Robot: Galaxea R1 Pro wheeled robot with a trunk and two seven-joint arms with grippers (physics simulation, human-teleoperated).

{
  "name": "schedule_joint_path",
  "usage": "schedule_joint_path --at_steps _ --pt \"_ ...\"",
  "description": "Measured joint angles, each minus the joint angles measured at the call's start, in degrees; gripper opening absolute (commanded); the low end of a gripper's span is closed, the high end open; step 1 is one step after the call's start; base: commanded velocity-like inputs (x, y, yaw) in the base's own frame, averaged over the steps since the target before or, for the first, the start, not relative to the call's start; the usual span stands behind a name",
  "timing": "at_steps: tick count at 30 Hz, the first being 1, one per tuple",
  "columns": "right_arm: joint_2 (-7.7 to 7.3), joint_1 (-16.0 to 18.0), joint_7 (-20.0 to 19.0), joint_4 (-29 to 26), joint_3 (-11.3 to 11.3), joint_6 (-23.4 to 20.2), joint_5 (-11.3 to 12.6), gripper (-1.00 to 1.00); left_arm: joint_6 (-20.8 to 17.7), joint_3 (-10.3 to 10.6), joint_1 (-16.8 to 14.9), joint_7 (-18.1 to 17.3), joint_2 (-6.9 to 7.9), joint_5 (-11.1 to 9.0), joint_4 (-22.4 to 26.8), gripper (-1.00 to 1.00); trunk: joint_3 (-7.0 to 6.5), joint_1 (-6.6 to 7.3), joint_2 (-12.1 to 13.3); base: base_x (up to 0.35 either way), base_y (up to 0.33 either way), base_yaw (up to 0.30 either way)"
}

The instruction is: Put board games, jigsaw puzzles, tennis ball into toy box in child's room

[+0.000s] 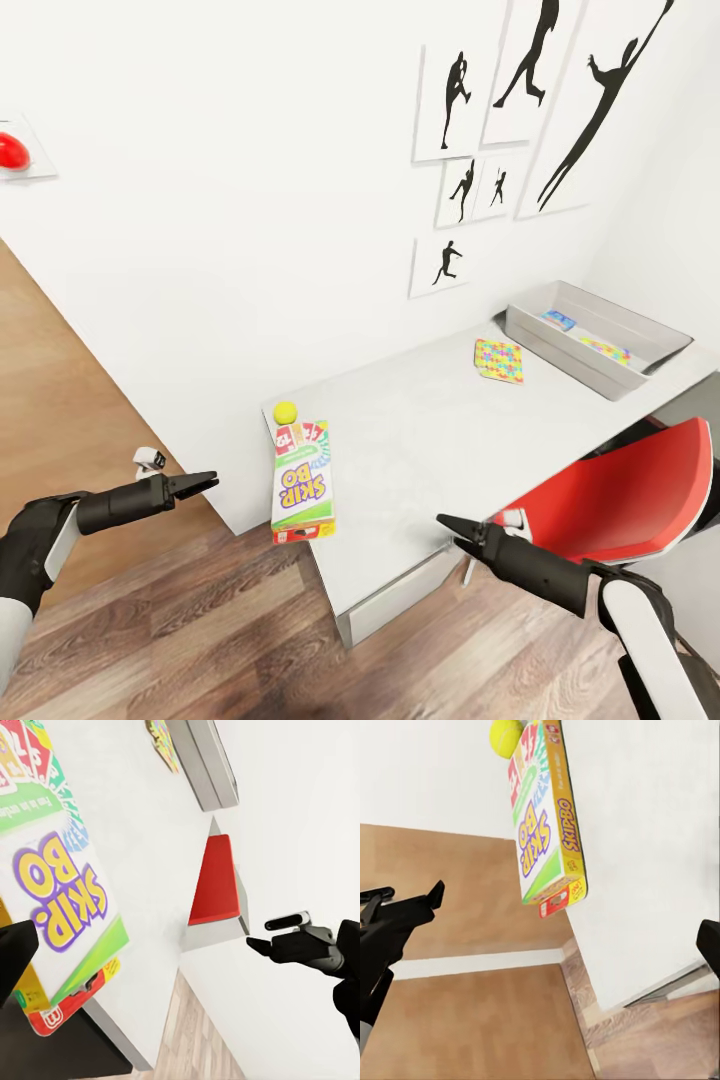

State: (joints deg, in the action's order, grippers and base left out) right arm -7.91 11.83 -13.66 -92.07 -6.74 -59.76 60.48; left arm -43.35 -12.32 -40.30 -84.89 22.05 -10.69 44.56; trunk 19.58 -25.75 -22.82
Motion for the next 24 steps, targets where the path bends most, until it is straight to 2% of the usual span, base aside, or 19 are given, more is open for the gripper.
schedule_joint_path --at_steps 5,21,23,24 --pt "-2.33 0.0 0.01 0.13 0.01 0.0 0.1 1.0 0.45 0.14 0.0 -0.01 -0.05 0.03 0.01 1.0 0.0 -0.01 0.0 -0.048 0.104 0.0" --pt "-3.37 -0.01 0.18 0.71 0.03 0.0 -0.27 1.0 0.62 0.09 0.0 0.0 -0.02 0.0 0.0 1.0 0.0 0.0 0.0 -0.03 0.031 0.0" --pt "-4.27 -0.01 0.5 1.7 0.07 0.0 -0.43 1.0 0.62 0.09 0.0 0.0 -0.05 0.01 0.0 1.0 0.0 0.0 0.0 -0.005 0.003 0.0" --pt "-5.42 -0.01 0.73 2.69 0.23 0.01 -0.51 1.0 0.62 0.1 0.0 0.0 -0.07 0.0 0.0 1.0 0.0 0.0 0.0 -0.003 0.002 0.0"
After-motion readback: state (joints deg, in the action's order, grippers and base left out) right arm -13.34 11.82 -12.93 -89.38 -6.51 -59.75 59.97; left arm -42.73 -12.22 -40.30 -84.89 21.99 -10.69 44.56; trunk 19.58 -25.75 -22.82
